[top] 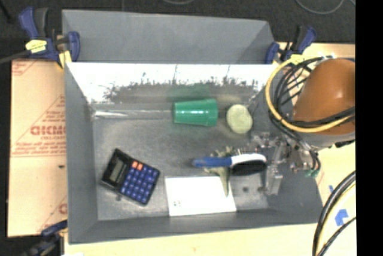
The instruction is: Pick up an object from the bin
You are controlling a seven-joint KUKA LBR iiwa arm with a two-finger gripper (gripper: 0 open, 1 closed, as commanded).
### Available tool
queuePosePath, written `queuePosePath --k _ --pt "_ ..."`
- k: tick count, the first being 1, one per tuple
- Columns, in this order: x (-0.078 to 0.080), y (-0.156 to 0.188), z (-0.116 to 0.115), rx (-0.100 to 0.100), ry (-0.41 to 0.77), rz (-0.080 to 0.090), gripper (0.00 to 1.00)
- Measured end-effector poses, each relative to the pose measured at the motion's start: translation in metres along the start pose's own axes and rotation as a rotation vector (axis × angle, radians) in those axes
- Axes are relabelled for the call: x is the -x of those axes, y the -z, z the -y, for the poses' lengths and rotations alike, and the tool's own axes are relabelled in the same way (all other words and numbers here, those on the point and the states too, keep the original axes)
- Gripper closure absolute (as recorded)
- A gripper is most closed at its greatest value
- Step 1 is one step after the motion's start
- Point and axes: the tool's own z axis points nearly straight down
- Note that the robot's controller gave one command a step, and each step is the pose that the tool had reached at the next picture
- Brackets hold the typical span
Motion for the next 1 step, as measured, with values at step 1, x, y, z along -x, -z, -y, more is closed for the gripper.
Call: queuePosePath --k 1 --pt "0.0017 0.0043 -0.0006 -0.001 0.005 0.008 0.00"
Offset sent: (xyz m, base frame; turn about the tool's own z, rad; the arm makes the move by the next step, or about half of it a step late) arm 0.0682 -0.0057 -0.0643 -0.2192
